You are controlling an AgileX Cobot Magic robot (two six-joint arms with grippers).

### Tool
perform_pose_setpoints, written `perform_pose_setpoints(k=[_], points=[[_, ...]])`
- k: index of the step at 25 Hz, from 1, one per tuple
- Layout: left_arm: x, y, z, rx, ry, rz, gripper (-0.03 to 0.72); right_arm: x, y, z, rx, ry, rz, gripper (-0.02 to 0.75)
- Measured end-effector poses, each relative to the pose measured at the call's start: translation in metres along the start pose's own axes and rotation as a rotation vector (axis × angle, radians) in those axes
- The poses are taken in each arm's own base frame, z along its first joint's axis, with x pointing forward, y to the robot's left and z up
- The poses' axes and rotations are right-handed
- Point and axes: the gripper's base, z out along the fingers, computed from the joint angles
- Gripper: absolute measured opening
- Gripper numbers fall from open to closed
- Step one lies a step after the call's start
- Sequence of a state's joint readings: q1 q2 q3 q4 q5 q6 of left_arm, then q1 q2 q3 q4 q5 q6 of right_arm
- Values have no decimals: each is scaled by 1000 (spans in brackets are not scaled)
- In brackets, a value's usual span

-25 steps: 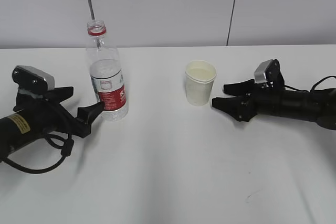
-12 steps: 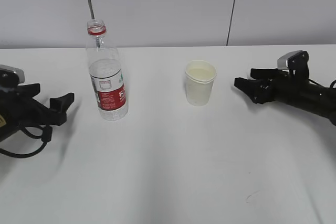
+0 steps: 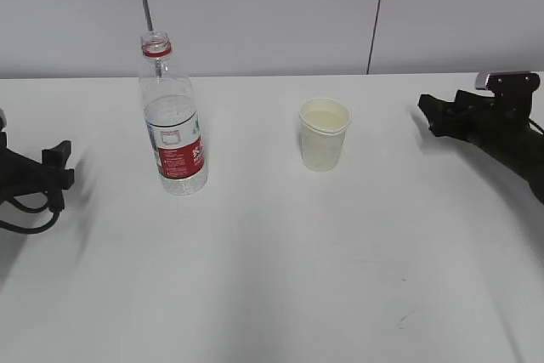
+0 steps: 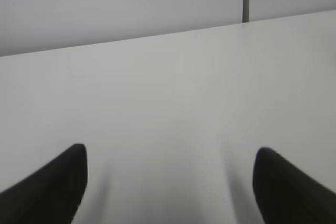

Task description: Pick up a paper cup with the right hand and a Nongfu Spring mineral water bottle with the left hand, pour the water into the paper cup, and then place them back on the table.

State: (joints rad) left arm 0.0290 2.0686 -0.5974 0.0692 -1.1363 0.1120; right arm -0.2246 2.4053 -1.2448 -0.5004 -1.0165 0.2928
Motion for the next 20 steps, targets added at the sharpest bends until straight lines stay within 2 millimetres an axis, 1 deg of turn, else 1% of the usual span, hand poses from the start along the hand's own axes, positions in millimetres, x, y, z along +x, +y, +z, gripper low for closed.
perform_pose_setpoints(k=[5,7,10,13,14,18,20], points=[[-1,2,0,-17,-1,-4,587,-1,-3,0,33,-6,-40,588],[-7,3,-1,-23,-20,-5,587,1,-4,0,42,12,-41,588],[-18,5,-2,-28,-17,-5,587,-2,-7,-1,74,102,-39,588],[-29,7,0,-31,30,-8,587,-17,-9,-3,112,164,-16,588],[-33,8,1,-30,56,-9,587,-26,-10,-4,123,169,-1,588],[-49,11,2,-26,158,-16,587,-46,-8,-8,130,238,34,588],[-58,13,2,-29,197,-32,587,-53,-7,-12,134,300,45,588]])
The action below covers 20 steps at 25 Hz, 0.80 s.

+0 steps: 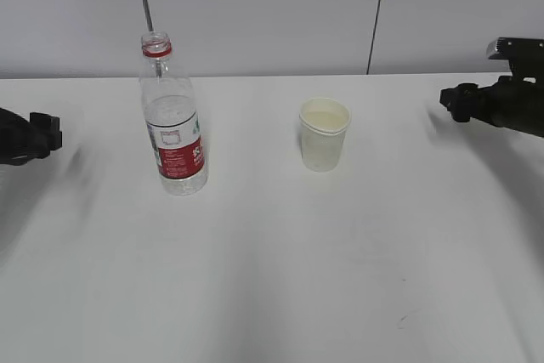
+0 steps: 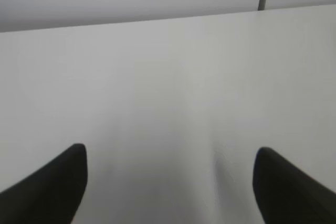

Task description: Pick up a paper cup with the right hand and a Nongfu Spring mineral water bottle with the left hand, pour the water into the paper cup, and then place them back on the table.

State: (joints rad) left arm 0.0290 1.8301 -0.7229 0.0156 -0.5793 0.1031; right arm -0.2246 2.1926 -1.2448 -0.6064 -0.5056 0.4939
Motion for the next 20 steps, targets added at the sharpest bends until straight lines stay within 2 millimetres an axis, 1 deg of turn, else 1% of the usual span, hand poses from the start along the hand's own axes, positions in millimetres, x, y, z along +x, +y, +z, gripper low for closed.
perform_pose_setpoints(k=[6,11,13,20], points=[[-20,3,-3,10,208,-33,585,-12,-1,-17,47,149,6,588],[-33,4,-4,29,369,-35,585,-34,2,-34,56,165,21,588],[-36,5,-5,38,442,-35,585,-39,4,-38,48,174,23,588],[-51,7,-14,66,700,-22,575,-39,8,-46,12,256,39,588]])
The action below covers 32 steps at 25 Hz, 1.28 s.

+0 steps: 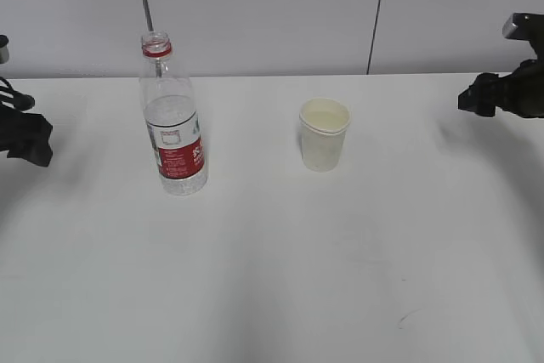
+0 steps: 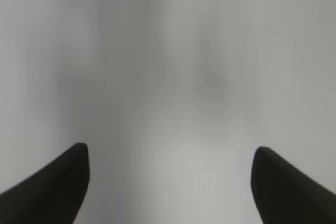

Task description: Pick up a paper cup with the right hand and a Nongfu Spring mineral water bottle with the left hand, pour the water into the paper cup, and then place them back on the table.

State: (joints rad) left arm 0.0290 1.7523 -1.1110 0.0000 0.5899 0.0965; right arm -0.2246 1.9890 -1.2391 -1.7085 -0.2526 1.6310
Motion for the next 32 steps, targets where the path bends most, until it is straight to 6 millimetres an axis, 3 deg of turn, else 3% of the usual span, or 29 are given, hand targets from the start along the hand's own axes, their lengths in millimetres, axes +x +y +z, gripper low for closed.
perform_pose_setpoints(k=[7,14,23,32], points=[[13,3,-11,-20,192,43,568,1,8,-3,-78,39,48,587],[14,3,-69,-41,57,42,565,-19,13,-26,-91,-24,36,587],[76,-3,-121,-46,-2,36,565,-36,20,-48,-113,-82,26,587],[141,-11,-176,-40,-117,15,565,-42,26,-58,-153,-98,21,587]])
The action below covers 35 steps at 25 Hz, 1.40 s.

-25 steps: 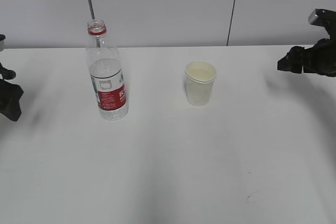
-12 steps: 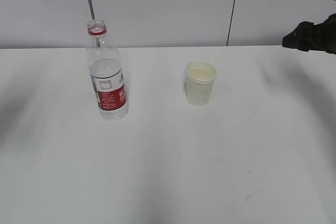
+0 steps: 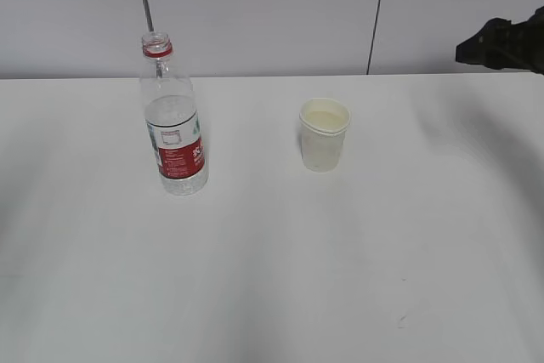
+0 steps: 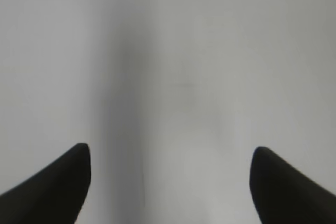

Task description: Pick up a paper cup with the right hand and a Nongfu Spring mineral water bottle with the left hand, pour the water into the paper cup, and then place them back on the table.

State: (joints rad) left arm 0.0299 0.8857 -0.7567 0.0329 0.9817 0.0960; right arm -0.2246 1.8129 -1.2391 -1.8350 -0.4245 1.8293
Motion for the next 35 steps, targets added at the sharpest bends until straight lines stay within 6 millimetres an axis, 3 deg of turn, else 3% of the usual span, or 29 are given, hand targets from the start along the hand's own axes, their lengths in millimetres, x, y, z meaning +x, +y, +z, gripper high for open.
perform_pose_setpoints(k=[8,14,19,24,35], points=[[54,-9,-30,26,-145,-27,564,-3,2,-4,-8,-10,-5,587],[82,-13,-46,29,-192,-29,564,-8,5,-9,-9,-25,-12,587],[95,-14,-56,27,-258,-30,564,-14,8,-17,-9,-47,-22,587],[112,-17,-46,38,-270,-35,564,-22,13,-28,-20,-75,-36,587],[117,-21,-49,73,-330,-51,562,-32,23,-43,-56,-106,-57,587]])
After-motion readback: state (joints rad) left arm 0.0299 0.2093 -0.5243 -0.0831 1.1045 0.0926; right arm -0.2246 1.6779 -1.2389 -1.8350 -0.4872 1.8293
